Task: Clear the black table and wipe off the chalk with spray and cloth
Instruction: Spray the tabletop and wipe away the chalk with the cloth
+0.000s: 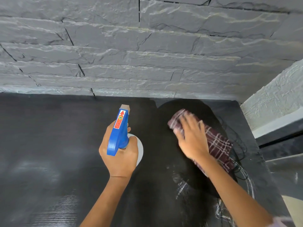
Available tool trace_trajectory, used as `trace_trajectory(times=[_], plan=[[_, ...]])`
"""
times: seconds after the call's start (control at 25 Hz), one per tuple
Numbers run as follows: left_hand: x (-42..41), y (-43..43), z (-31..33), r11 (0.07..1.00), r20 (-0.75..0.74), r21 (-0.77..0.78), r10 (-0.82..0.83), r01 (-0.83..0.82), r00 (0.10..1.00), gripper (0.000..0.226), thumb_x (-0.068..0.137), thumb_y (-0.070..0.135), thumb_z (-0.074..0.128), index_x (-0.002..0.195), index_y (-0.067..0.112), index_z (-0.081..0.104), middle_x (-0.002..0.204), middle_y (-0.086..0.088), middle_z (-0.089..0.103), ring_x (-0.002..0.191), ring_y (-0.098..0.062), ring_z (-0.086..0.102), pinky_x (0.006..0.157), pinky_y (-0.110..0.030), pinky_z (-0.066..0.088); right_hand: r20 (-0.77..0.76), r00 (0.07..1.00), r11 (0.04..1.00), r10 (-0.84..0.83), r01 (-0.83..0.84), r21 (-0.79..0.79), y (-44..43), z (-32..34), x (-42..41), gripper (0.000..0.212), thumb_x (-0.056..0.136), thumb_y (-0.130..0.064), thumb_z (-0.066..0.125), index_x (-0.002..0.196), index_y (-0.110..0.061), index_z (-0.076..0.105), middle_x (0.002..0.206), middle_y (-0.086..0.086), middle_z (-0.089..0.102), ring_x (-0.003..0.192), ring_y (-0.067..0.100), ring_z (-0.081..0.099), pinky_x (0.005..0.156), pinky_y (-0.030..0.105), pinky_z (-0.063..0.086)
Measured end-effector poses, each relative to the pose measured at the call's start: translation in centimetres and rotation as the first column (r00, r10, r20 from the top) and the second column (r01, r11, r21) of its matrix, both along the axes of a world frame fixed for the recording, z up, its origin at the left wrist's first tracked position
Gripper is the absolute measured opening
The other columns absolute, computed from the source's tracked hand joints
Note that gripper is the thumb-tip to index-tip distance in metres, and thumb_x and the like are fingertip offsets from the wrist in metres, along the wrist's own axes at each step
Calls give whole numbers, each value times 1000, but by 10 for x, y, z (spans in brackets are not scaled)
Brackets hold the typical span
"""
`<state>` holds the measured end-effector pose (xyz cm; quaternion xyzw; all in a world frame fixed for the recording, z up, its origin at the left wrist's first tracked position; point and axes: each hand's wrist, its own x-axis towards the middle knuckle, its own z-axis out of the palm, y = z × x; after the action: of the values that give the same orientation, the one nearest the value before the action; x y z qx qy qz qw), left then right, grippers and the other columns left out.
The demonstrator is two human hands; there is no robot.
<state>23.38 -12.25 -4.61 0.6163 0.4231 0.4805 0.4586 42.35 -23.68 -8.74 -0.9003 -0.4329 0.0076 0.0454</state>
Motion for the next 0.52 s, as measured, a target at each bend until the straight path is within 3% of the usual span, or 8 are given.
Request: trace_trajectory(times=[0.08,0.2,0.28,0.36,0.4,0.44,0.52], plan=[[0,-1,0,1000,4,-5,3,-3,1000,53,68,43,53,110,12,57,94,10,63,90,8,62,78,1,43,-35,983,984,-179,180,5,48,3,19,56,98,-41,26,146,-14,26,156,8,19,144,23,12,117,50,5],[-2,-2,1,1000,0,-1,31,-31,1000,46,69,43,52,108,21,55,92,13,63,88,6,63,78,-1,44,-63,991,993,-115,115,-8,100,5,11,55,98,-42,25,146,-13,26,154,10,21,143,26,14,117,50,3],[-3,-1,1,999,-7,-8,37,-37,999,43,68,42,51,107,24,55,91,13,63,87,3,63,76,-1,44,-34,993,994,110,-111,-6,91,2,3,56,98,-45,23,145,-15,26,155,6,21,144,23,12,117,49,3],[-3,-2,2,999,-12,-16,33,-33,999,39,68,42,51,105,30,54,91,18,62,86,1,64,75,-3,43,-26,901,901,433,-433,-7,64,-1,-7,60,95,-50,18,146,-19,26,156,0,20,145,17,9,117,45,1],[-2,-2,3,999,-13,-15,37,-37,999,40,68,43,51,105,29,54,91,19,61,86,0,64,75,-3,43,-32,864,864,503,-503,-13,55,-4,-8,61,94,-52,16,146,-21,25,156,-2,19,145,14,7,117,43,-2],[-1,-2,3,999,-11,-8,38,-38,999,42,68,42,51,106,26,55,91,19,61,86,-1,64,75,-2,43,-31,872,872,488,-489,-9,56,-6,-5,61,94,-53,16,146,-23,25,157,-3,17,145,12,5,117,43,-3],[0,0,3,999,-7,6,38,-38,999,46,67,42,52,107,19,56,90,15,63,86,-3,65,76,-3,45,-27,964,965,264,-263,9,79,-5,3,58,96,-51,20,147,-22,22,157,-1,15,145,14,3,117,45,-4]])
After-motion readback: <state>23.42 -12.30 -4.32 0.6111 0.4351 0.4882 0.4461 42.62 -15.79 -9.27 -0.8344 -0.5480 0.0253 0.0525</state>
